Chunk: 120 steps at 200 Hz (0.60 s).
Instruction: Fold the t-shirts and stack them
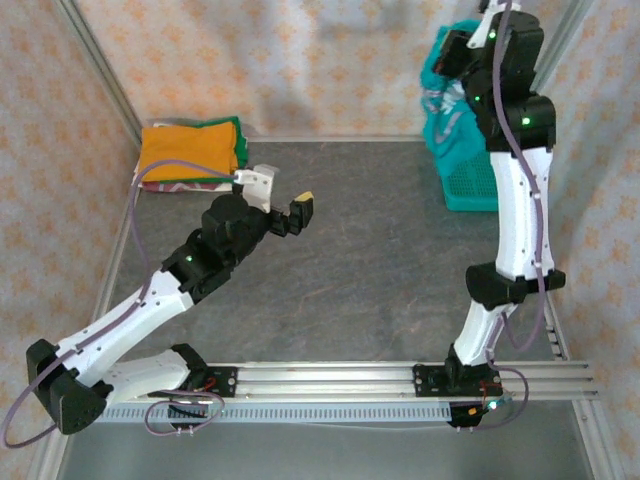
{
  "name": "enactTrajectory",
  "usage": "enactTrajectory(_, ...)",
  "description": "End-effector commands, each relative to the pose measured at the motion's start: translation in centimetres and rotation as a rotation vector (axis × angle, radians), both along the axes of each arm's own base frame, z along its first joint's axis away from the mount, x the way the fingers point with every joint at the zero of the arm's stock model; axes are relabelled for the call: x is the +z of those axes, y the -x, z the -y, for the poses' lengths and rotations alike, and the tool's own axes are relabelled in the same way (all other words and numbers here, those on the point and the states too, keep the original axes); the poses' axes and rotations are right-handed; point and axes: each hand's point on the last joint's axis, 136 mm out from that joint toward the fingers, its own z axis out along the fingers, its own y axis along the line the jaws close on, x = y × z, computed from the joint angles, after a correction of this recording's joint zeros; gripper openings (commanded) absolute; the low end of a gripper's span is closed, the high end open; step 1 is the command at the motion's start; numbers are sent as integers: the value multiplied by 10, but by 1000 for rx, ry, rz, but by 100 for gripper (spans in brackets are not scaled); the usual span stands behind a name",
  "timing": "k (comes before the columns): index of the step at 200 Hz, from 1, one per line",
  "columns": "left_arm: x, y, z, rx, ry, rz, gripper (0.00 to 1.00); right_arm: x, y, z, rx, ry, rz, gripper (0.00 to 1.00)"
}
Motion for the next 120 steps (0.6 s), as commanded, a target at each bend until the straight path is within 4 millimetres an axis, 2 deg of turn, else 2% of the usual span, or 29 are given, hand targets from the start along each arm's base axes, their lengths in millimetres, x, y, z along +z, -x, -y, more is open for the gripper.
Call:
enactTrajectory(1,-13,-1,-20,77,-23,9,100,-35,11,-27,2,75,-97,0)
enactTrajectory(17,-26,-1,-28,111,-46,-5,100,-69,18,-61,18,60,-135,1)
enactTrajectory(29,-38,-4,-35,132,-55,-27,100,-101,14,-74,28,-36,-168,7)
enactTrajectory(39,-52,-8,-41,145,-56,-53,100,-137,5,-79,9,-90,-210,21)
enactTrajectory(49,-69,-14,-49,163,-56,-87,100,-172,-6,-79,-30,-96,-257,47)
enactTrajectory(59,-87,-20,-56,179,-58,-131,100,-204,-17,-78,-62,-67,-317,58)
enactTrajectory(73,-110,-25,-61,180,-82,-188,100,-244,-28,-72,-94,-27,-408,61)
enactTrajectory(86,-129,-26,-60,172,-126,-235,100,-266,-26,-70,-88,-8,-455,62)
enactTrajectory(102,-152,-24,-58,154,-163,-302,99,-286,-12,-87,18,-8,-484,62)
enactTrajectory(120,-173,-18,-58,150,-172,-381,98,-316,15,-110,155,-48,-545,62)
